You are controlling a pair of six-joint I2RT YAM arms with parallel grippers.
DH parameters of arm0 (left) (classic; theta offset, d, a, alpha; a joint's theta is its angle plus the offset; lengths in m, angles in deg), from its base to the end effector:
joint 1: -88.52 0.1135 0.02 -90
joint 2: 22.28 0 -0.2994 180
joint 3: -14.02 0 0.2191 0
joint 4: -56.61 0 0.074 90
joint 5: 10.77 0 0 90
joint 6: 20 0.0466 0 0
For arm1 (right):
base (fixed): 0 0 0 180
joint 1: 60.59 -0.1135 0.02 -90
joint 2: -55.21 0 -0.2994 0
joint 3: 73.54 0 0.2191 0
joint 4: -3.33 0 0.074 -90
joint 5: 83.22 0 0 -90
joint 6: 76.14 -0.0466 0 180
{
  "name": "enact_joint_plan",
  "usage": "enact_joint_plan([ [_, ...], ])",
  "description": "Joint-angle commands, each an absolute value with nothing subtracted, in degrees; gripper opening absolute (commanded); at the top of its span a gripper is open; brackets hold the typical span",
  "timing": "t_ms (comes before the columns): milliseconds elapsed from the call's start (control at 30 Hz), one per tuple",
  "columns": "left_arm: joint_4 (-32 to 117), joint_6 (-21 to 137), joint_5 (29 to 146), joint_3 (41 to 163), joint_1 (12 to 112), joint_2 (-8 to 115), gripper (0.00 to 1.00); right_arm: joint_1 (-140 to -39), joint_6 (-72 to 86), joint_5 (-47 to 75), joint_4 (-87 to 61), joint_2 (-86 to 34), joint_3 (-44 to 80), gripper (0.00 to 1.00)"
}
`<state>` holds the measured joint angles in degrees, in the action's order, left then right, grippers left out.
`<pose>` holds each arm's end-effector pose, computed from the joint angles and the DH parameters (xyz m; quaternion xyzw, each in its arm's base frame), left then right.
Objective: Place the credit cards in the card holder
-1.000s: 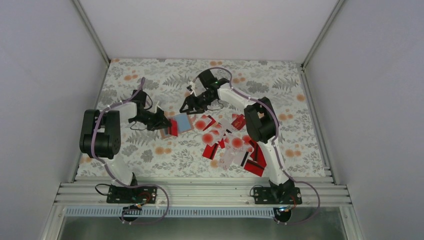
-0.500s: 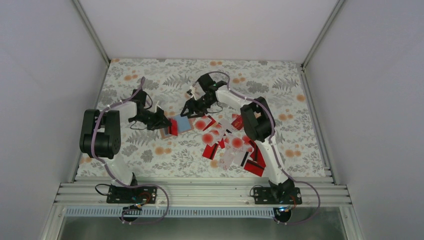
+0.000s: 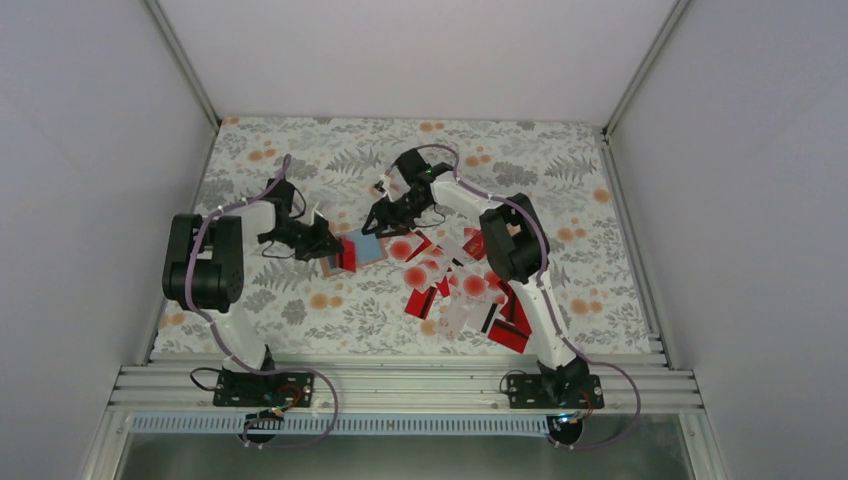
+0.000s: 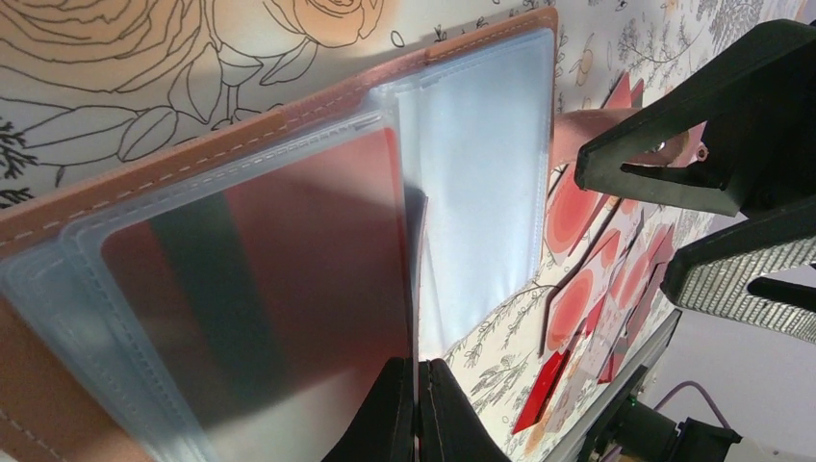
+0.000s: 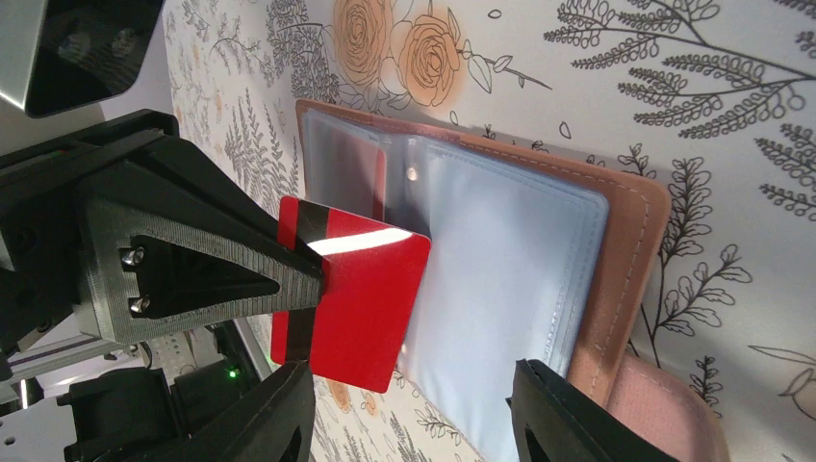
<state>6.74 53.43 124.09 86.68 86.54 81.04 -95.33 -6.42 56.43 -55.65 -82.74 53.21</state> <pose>0.2937 -0.0430 0.1875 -0.0857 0.9177 -0.3876 0.0140 0.3845 0.3099 0.1735 0.1842 -0.8779 -0.4390 0.0525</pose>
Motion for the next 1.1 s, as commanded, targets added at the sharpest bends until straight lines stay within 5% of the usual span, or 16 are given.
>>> enact_joint_plan([
  [0, 6.9, 52.7, 124.8, 87.8, 86.7, 82.1, 0.02, -95.1, -5.9, 56.4, -55.8, -83.7, 52.3, 0.52],
  [1067, 5.3, 51.4, 125.1, 90.5, 86.7, 83.2, 0.02, -95.1, -6.1, 55.9, -55.6, -84.5, 50.8, 0.51],
])
